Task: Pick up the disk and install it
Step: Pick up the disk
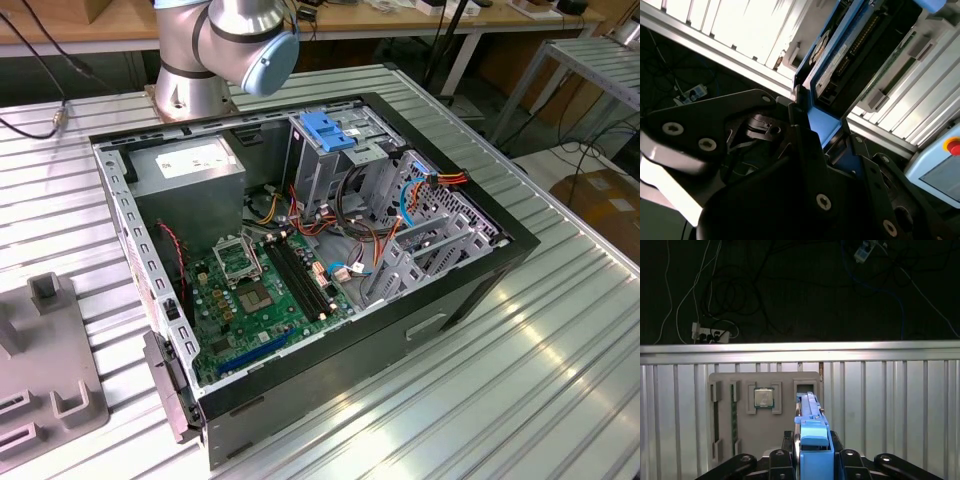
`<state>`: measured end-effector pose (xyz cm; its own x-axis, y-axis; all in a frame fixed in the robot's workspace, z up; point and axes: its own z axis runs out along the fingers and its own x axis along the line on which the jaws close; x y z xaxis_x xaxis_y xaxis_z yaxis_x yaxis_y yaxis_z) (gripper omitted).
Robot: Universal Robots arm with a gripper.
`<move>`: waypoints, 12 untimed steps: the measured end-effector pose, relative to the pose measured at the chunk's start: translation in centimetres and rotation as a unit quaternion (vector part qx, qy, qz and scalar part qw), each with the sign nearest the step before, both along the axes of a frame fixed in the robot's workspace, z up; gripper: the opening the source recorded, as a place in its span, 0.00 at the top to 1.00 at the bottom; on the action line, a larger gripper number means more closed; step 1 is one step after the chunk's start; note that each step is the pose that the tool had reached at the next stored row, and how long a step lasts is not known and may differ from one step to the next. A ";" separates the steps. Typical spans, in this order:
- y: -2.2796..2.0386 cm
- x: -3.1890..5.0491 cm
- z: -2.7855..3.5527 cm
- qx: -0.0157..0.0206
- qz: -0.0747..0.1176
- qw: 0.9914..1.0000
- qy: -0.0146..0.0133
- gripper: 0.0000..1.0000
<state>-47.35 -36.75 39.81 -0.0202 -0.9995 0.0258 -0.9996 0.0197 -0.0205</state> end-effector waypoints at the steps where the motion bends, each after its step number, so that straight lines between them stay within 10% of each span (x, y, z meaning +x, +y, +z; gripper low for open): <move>1: 0.00 0.00 0.14 0.000 0.000 1.000 0.000 0.63; 12: 0.00 0.00 1.38 0.000 0.000 1.000 0.000 0.63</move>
<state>-47.34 -36.75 41.20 -0.0202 -0.9995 0.0259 -0.9996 0.0197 -0.0205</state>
